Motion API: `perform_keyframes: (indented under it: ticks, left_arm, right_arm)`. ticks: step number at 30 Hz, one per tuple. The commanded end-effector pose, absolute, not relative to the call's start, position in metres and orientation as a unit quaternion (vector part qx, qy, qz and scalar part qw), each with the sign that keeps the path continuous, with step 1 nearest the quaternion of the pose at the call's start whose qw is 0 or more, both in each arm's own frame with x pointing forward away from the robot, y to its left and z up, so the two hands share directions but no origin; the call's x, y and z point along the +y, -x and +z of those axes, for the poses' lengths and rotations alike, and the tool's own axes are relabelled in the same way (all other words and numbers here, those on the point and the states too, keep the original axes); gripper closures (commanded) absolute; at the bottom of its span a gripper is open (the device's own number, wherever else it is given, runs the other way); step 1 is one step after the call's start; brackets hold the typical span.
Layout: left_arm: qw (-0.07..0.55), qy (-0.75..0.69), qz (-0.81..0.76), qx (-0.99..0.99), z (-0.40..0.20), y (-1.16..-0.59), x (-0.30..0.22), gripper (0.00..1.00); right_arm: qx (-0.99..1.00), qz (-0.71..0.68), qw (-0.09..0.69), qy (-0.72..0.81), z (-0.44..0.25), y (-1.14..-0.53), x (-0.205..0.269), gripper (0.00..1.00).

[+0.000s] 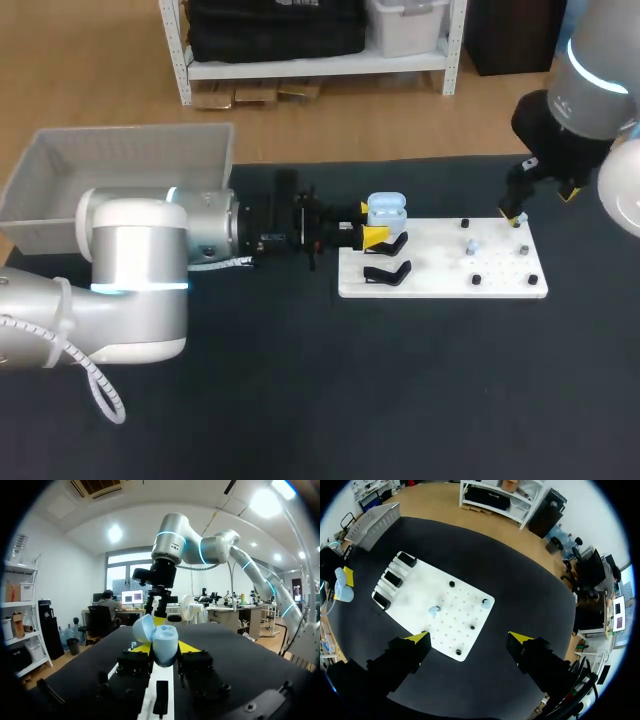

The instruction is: Pick up each earbud case from the left stands, insert the matching earbuds, close the lid, and place the case in the box.

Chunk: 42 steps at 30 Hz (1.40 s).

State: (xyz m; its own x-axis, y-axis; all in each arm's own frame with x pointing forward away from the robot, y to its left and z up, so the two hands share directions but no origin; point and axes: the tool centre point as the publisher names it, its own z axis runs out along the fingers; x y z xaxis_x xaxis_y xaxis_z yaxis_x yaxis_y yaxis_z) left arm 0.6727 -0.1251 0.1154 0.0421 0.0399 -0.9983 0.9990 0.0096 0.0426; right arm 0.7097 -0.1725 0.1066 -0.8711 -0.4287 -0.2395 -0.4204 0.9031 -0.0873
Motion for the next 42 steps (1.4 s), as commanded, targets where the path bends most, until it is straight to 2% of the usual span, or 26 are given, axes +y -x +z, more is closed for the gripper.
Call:
perform_keyframes:
  ticks: [1,14,16,18,21,24,26,31,34,40,42]
  left_arm:
    - [0.505,-0.517,-0.477,0.501,0.115,-0.673,-0.125,1.00]
    - [0.505,-0.517,-0.477,0.501,0.115,-0.673,-0.125,1.00]
    - [0.505,-0.517,-0.477,0.501,0.115,-0.673,-0.125,1.00]
    - [0.505,-0.517,-0.477,0.501,0.115,-0.673,-0.125,1.00]
    - [0.505,-0.517,-0.477,0.501,0.115,-0.673,-0.125,1.00]
    - [0.505,-0.517,-0.477,0.501,0.115,-0.673,-0.125,1.00]
    - [0.505,-0.517,-0.477,0.501,0.115,-0.673,-0.125,1.00]
    - [0.505,-0.517,-0.477,0.501,0.115,-0.673,-0.125,1.00]
    - [0.505,-0.517,-0.477,0.501,0.115,-0.673,-0.125,1.00]
    - [0.505,-0.517,-0.477,0.501,0.115,-0.673,-0.125,1.00]
    - [0.505,-0.517,-0.477,0.501,0.115,-0.673,-0.125,1.00]
  right_arm:
    - [0.969,-0.023,0.115,0.219,0.101,-0.718,-0.169,0.00]
    - [0.966,-0.028,0.135,0.219,0.085,-0.735,-0.173,0.00]
    - [0.965,-0.027,0.133,0.224,0.082,-0.737,-0.174,0.05]
    - [0.965,-0.028,0.129,0.227,0.078,-0.740,-0.174,0.16]
    - [0.966,-0.027,0.119,0.229,0.071,-0.744,-0.175,0.27]
    - [0.967,-0.029,0.111,0.229,0.065,-0.749,-0.176,0.36]
    - [0.967,-0.028,0.107,0.227,0.063,-0.751,-0.177,0.38]
    - [0.968,-0.028,0.107,0.223,0.059,-0.756,-0.177,0.36]
    - [0.971,-0.026,0.102,0.217,0.056,-0.760,-0.177,0.38]
    - [0.975,-0.024,0.092,0.203,0.051,-0.766,-0.180,0.51]
    - [0.975,-0.023,0.090,0.202,0.049,-0.766,-0.180,0.51]
